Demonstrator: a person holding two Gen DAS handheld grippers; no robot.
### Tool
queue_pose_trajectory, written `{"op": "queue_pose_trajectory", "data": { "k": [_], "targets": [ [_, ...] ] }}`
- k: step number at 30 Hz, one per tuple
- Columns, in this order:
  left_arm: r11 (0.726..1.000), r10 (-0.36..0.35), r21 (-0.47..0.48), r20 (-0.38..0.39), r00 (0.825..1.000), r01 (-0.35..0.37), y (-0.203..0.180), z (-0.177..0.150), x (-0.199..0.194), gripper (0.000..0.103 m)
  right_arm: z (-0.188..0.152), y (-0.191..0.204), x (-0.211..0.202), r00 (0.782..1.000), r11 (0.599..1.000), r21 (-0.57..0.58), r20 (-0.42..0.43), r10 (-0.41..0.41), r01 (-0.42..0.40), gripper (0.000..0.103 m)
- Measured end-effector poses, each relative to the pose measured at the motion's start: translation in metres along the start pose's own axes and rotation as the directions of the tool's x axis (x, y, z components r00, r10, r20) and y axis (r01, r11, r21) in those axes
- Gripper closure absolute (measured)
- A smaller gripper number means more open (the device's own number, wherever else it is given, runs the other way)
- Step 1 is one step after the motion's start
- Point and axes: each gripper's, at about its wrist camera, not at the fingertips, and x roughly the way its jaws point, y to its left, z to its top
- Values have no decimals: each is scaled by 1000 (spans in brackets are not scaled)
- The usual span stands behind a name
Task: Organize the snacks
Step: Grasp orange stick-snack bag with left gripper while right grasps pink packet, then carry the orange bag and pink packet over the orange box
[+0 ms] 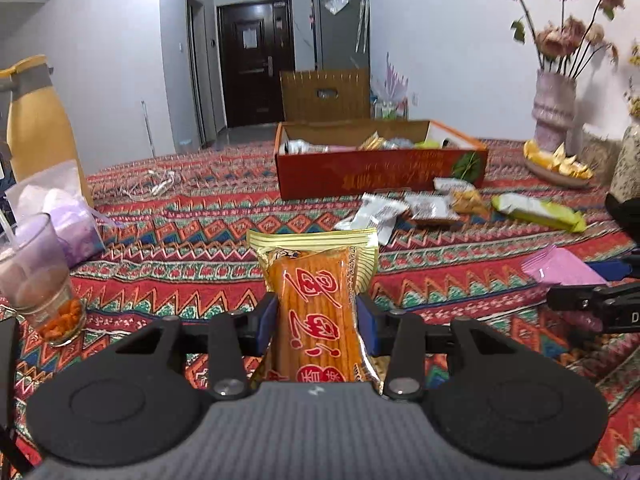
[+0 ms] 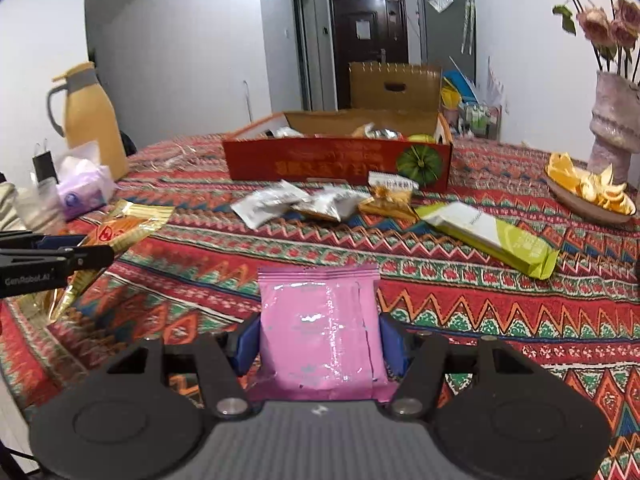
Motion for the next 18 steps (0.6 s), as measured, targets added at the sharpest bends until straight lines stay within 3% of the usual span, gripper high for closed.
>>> {"op": "queue_pose_trajectory", "data": {
  "k": [11,18],
  "targets": [
    [999,-30,-24,28,999,31,-6,10,-12,61,2,-2,-19,999,1000,6,38,-9,8,42],
    [992,-114,-33,104,988,118,5,70,11,60,52,-19,-12,994,999,-33,99,40,-37,42]
  ]
}}
